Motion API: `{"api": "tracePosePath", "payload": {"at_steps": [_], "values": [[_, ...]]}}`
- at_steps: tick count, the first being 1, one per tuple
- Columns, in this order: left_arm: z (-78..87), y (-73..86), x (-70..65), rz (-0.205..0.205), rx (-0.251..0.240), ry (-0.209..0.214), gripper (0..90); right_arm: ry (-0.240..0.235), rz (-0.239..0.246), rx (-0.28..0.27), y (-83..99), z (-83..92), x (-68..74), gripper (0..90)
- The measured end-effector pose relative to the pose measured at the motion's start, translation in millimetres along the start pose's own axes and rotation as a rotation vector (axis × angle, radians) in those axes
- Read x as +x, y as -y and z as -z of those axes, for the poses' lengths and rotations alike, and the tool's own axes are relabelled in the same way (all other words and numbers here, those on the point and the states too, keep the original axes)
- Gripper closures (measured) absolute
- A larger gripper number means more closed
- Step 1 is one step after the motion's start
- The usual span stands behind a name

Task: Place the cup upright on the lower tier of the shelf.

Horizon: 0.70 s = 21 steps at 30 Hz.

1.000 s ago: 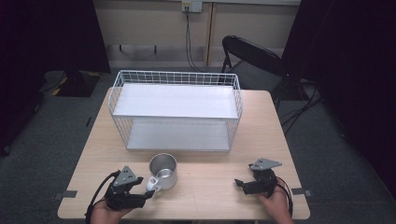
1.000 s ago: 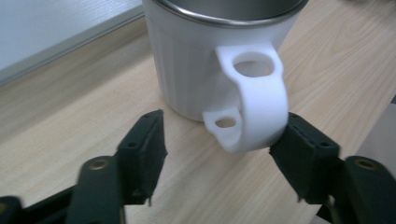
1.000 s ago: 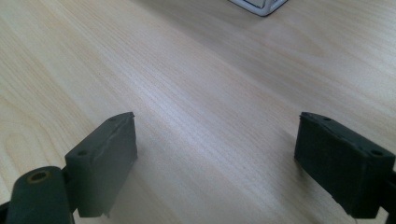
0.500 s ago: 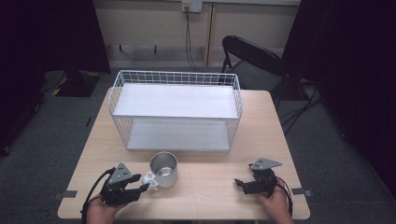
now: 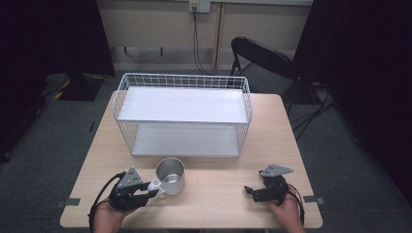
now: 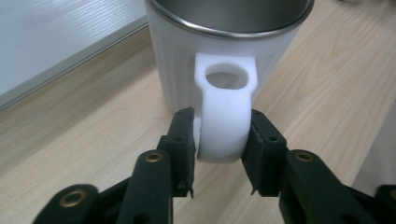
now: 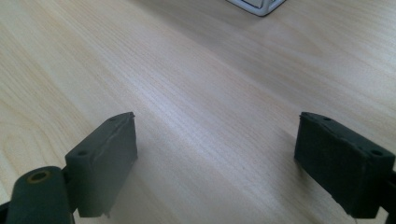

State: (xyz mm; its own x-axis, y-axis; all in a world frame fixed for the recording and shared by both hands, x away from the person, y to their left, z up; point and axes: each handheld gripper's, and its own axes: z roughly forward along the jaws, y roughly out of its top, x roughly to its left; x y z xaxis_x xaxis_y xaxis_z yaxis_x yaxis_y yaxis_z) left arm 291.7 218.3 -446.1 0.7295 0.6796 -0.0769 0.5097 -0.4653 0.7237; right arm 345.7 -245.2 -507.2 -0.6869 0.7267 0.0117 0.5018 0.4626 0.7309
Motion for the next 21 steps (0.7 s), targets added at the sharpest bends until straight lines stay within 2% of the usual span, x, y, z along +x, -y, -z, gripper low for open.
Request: {"api": "tracePosePath", "payload": {"at_steps": [3,6,12,16,21], "values": [[-0.7,-0.6,1.8,0.030,0.007,0.018,68.4,0.000,0.000,0.000,0.0,0.0,0.0,12.2],[-0.8,-0.8,1.8,0.038,0.009,0.016,68.7,0.000,0.000,0.000,0.0,0.0,0.0,12.3],[-0.9,-0.6,2.7,0.025,0.000,0.022,71.4,0.001,-0.001,0.000,0.0,0.0,0.1,12.3],[-0.7,-0.8,1.8,-0.020,0.004,0.015,71.6,0.001,-0.001,0.000,0.0,0.0,0.0,12.2],[-1.2,-2.6,-1.7,-0.045,0.013,-0.008,71.4,0.001,-0.001,0.000,0.0,0.0,0.1,12.3]]}}
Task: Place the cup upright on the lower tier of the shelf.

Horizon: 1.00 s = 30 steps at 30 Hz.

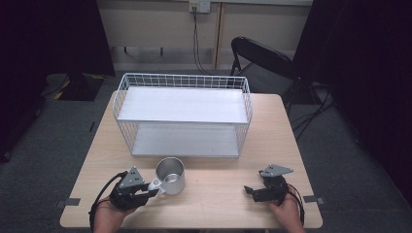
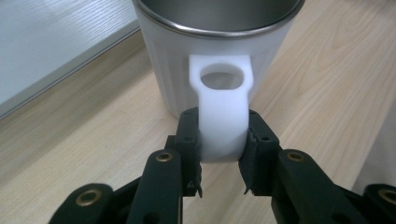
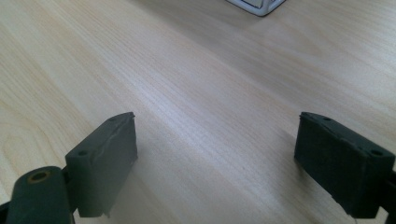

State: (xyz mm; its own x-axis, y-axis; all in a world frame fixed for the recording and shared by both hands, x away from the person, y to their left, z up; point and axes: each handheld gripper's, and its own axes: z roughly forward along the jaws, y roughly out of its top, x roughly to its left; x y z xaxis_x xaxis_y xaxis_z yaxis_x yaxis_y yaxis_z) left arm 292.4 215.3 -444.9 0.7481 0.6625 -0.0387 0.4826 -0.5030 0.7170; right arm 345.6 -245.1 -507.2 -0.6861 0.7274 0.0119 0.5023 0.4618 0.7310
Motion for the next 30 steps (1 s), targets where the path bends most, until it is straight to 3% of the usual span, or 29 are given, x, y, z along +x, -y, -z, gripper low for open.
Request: {"api": "tracePosePath", "payload": {"at_steps": [3,14,16,21,30], "values": [[-0.3,-0.5,-0.3,-0.004,0.006,0.000,71.3,0.000,0.000,0.000,0.0,0.0,0.0,12.3],[0.0,-6.8,1.0,0.041,-0.012,0.004,64.7,0.001,0.000,0.000,0.0,0.0,0.0,12.3],[-2.7,-8.9,0.1,0.040,0.000,0.008,69.8,0.000,0.000,0.000,0.0,0.0,0.0,12.3],[-3.3,-11.8,-1.9,0.014,0.019,0.008,71.5,0.000,0.000,0.000,0.0,0.0,0.0,12.3],[0.4,-12.2,-1.1,-0.001,-0.021,0.011,71.8,0.000,0.000,0.000,0.0,0.0,0.0,12.3]]}}
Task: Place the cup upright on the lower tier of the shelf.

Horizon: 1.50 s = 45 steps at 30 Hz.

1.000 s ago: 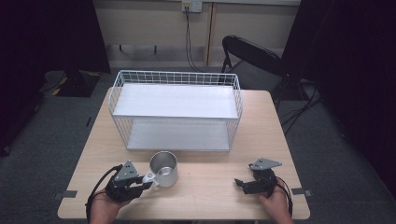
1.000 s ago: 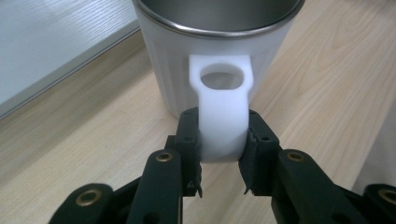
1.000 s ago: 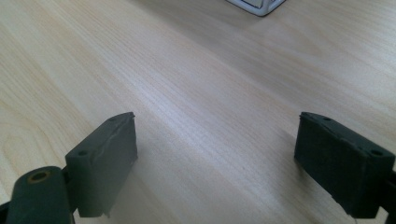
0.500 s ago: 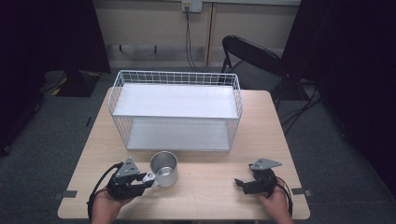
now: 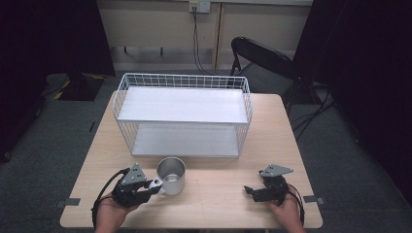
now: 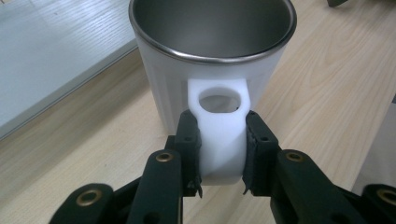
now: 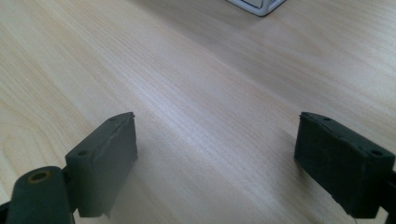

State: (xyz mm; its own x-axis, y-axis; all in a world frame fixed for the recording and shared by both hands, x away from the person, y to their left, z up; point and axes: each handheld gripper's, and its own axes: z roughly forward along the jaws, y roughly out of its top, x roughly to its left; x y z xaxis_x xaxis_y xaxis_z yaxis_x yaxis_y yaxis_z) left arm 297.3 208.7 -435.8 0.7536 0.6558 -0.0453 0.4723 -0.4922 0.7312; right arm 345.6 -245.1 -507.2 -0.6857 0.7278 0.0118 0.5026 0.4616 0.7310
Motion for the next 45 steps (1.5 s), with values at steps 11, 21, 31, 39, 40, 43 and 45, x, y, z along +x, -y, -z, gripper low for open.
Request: {"api": "tracePosePath", "payload": {"at_steps": [11,21,31,39,40,43,45], "values": [[3.6,-1.2,-0.1,-0.003,-0.041,-0.037,72.1,0.000,0.000,0.000,0.0,0.0,0.0,12.3],[6.8,-5.9,-0.1,0.001,-0.071,-0.052,72.0,0.000,0.000,0.000,0.0,0.0,0.0,12.3],[8.0,-11.4,2.2,0.006,-0.102,-0.091,72.1,0.000,0.000,0.000,0.0,0.0,0.0,12.3],[6.6,-18.9,4.5,0.012,-0.120,-0.098,72.1,-0.001,0.001,0.001,0.0,0.1,-0.1,12.2],[5.8,-20.0,4.6,0.018,-0.126,-0.099,72.1,-0.001,0.001,0.000,0.0,0.0,0.0,12.2],[4.3,-23.8,5.2,0.020,-0.131,-0.101,72.1,-0.001,0.001,0.000,0.0,0.0,0.0,12.2],[3.8,-24.7,5.5,0.020,-0.133,-0.103,72.1,-0.001,0.000,0.000,0.0,0.0,0.0,12.2]]}}
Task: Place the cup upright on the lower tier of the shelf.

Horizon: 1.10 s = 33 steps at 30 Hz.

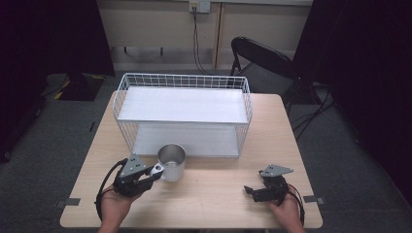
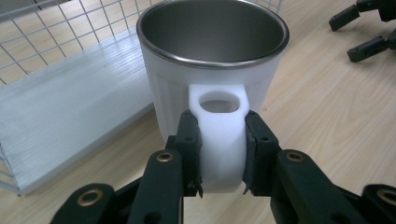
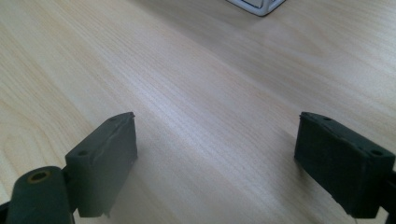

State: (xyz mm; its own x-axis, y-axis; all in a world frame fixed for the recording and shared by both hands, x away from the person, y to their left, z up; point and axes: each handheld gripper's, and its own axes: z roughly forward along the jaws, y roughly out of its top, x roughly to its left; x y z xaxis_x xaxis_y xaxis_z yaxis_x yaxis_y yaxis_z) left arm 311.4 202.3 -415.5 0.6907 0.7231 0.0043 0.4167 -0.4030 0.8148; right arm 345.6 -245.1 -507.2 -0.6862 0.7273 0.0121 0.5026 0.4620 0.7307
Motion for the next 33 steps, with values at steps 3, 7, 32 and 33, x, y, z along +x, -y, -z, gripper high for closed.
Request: {"api": "tracePosePath", "payload": {"at_steps": [3,7,32,33], "values": [[-1.5,-1.8,1.4,0.010,-0.009,-0.006,72.1,0.000,0.000,0.000,0.0,0.0,0.0,12.2],[-3.5,-3.5,2.5,0.011,-0.010,-0.011,72.1,0.000,0.001,0.000,0.0,0.0,0.0,12.2],[-7.9,-16.5,11.3,0.060,-0.062,-0.035,72.1,-0.003,0.002,0.001,0.1,0.2,-0.2,12.2],[-8.1,-17.3,11.9,0.059,-0.063,-0.037,72.1,-0.003,0.003,0.001,0.1,0.2,-0.3,12.2]]}}
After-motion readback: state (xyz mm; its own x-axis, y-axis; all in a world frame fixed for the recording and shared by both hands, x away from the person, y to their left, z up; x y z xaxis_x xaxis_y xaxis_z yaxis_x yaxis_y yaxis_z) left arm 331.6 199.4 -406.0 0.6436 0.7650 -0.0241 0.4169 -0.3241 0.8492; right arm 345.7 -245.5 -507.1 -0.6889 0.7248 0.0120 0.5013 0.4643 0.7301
